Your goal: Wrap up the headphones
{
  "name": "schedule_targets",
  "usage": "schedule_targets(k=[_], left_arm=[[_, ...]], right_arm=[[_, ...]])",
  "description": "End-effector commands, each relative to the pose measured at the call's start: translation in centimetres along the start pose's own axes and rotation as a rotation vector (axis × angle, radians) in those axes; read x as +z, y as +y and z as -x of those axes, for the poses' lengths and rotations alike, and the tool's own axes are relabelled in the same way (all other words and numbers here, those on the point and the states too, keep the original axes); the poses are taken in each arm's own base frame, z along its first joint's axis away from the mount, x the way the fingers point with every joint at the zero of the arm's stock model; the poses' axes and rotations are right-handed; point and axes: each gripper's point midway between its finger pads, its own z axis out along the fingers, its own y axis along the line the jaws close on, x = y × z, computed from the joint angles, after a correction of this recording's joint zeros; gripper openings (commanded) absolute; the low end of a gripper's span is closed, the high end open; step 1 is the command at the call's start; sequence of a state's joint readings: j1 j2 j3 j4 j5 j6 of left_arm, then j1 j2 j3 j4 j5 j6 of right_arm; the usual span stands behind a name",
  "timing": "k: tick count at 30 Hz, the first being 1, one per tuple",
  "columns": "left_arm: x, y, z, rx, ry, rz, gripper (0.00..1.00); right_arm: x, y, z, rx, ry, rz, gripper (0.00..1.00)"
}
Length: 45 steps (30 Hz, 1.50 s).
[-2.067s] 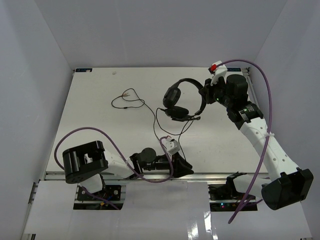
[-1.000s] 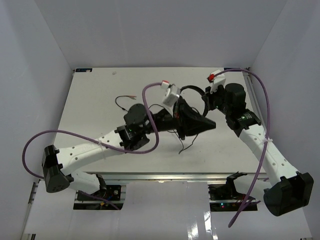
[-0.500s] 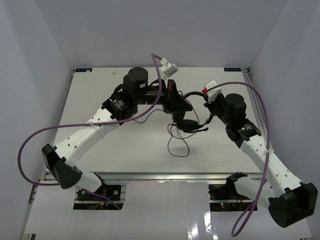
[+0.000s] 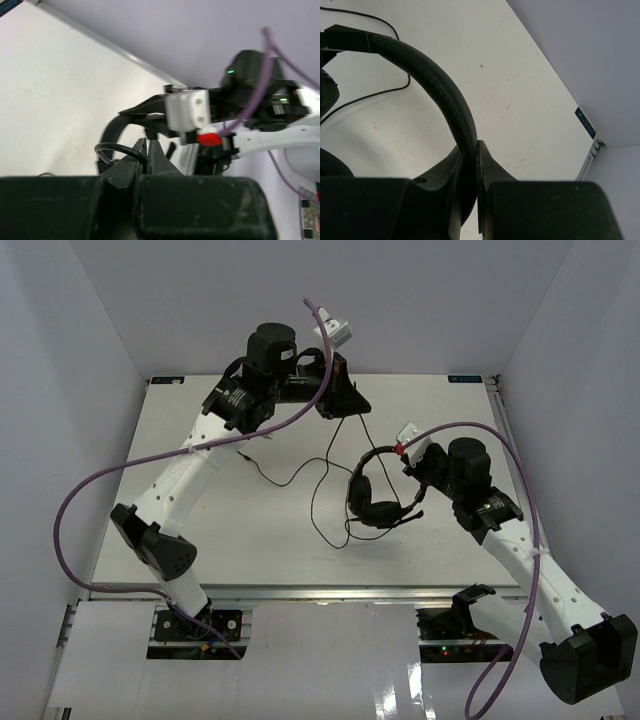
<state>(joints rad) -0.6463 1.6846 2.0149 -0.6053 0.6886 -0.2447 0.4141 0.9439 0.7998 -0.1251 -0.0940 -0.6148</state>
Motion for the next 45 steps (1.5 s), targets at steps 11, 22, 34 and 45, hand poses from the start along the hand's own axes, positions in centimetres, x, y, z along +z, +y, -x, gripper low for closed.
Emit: schedule_targets(k=[11, 22, 34, 45], left_arm=[[-2.0, 14.1, -0.9, -0.007, 0.034, 0.333, 0.00], [-3.4, 19.7, -9.8, -0.181, 0.099, 0.369, 0.00], [-2.9, 18.3, -15.1, -0.283, 0.073, 0.278, 0.00], [-3.1, 14.1, -16.3, -0.287, -0.040, 0.110, 0.04]], right_arm=[[-2.7, 2.5, 6.6, 0.036, -0.197, 0.217, 0.08], [-4.8, 1.7, 11.3, 0.124, -0.286, 0.267, 0.08], [-5.7, -0.5, 15.3, 0.248, -0.348, 0.257, 0.08], [-5.2, -3.6, 17.2, 0.409, -0.377, 0.190, 0.08]])
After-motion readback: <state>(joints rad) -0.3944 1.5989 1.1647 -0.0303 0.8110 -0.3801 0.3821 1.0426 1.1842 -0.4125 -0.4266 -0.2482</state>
